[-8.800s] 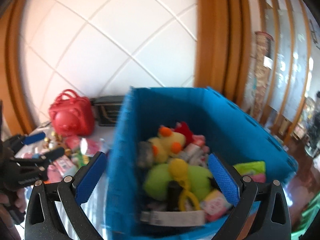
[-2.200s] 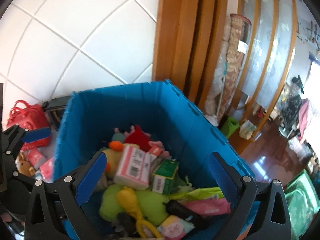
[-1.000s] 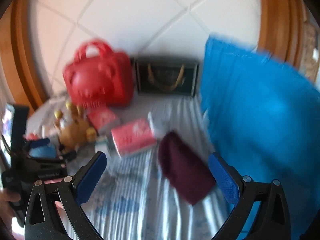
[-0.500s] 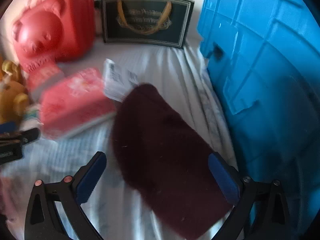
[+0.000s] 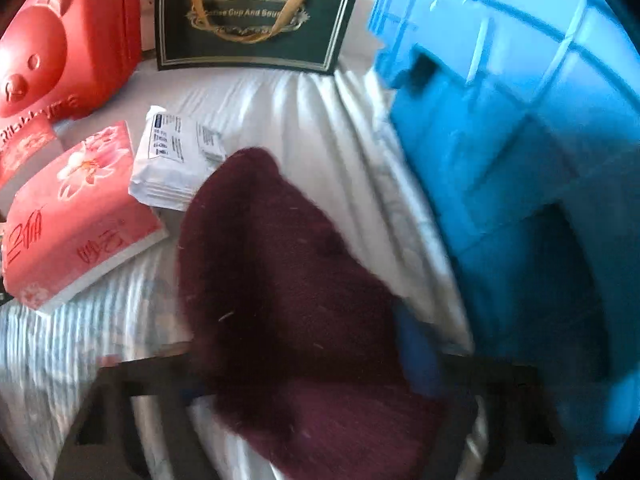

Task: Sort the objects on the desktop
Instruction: 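Grasp the white-green tablet box with the left tool while the right tool grasps the maroon hat, then carry the tablet box and maroon hat into the blue crate and release them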

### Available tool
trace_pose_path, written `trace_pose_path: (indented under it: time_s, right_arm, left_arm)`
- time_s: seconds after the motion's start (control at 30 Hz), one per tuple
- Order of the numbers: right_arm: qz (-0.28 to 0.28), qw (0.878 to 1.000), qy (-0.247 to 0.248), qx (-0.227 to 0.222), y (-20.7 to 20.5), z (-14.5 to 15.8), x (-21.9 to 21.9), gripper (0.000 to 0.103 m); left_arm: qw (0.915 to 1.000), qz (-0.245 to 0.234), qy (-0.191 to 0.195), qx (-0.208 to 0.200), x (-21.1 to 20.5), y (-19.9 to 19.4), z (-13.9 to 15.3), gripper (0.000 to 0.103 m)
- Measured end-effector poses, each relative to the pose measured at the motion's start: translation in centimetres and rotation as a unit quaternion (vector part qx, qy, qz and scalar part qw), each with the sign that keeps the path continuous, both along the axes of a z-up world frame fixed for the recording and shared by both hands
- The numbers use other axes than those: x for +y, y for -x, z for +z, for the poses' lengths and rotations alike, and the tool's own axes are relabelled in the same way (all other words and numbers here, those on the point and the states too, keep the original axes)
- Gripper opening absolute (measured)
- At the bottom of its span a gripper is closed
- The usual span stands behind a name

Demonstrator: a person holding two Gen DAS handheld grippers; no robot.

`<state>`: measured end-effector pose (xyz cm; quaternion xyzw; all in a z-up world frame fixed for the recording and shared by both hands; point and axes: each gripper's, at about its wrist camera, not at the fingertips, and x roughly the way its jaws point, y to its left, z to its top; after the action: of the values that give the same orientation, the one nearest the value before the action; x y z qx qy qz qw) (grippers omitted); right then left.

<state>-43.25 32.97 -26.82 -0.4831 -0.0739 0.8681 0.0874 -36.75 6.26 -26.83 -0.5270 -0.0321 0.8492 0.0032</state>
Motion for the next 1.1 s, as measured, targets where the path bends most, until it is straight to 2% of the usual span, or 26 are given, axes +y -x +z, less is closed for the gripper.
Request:
trace_pose_path:
  time_s: [0.03, 0.1, 0.13, 0.2, 0.33, 0.5, 0.57, 0.83, 1.0, 1.1]
  right_arm:
    - [0.002, 1.0, 0.005, 0.003, -0.4, 0.3, 0.0, 0.045]
    - [0.014, 1.0, 0.018, 0.011, -1.8, 1.3, -0.2, 0.032]
    - [0.018, 0.999, 0.025, 0.016, -2.4, 1.9, -0.4, 0.028]
    - [0.032, 0.998, 0.044, 0.032, -4.1, 3.4, -0.7, 0.026]
    - [0.05, 0.993, 0.073, 0.072, -7.2, 7.2, -1.5, 0.024]
    - [0.081, 0.984, 0.088, 0.135, -11.4, 12.6, -2.7, 0.023]
    - [0.087, 0.979, 0.094, 0.16, -12.6, 15.0, -2.7, 0.023]
    - [0.094, 0.95, 0.109, 0.278, -20.0, 25.1, -1.4, 0.023]
    - [0.075, 0.931, 0.112, 0.339, -24.3, 30.2, 1.0, 0.023]
    - [0.054, 0.921, 0.116, 0.367, -26.7, 33.0, 3.4, 0.023]
  left_arm:
    - [1.0, 0.0, -0.002, 0.002, -0.1, -0.6, 0.3, 0.036]
    - [1.0, -0.001, -0.002, 0.009, -0.2, -1.8, 1.1, 0.036]
    - [0.9999, -0.001, -0.001, 0.014, -0.3, -2.5, 1.7, 0.036]
    - [0.9997, 0.001, 0.003, 0.026, -0.4, -3.8, 2.7, 0.036]
    - [0.9984, 0.003, 0.003, 0.056, -0.1, -6.4, 5.4, 0.036]
    - [0.9924, -0.02, 0.024, 0.119, 1.5, -9.7, 10.2, 0.036]
    - [0.9878, -0.028, 0.026, 0.151, 1.9, -11.5, 12.8, 0.036]
    - [0.9687, -0.068, 0.023, 0.238, 5.1, -16.2, 20.5, 0.036]
    - [0.9595, -0.104, 0.01, 0.262, 8.7, -17.6, 23.6, 0.036]
    - [0.9508, -0.131, 0.003, 0.28, 11.4, -18.3, 25.5, 0.036]
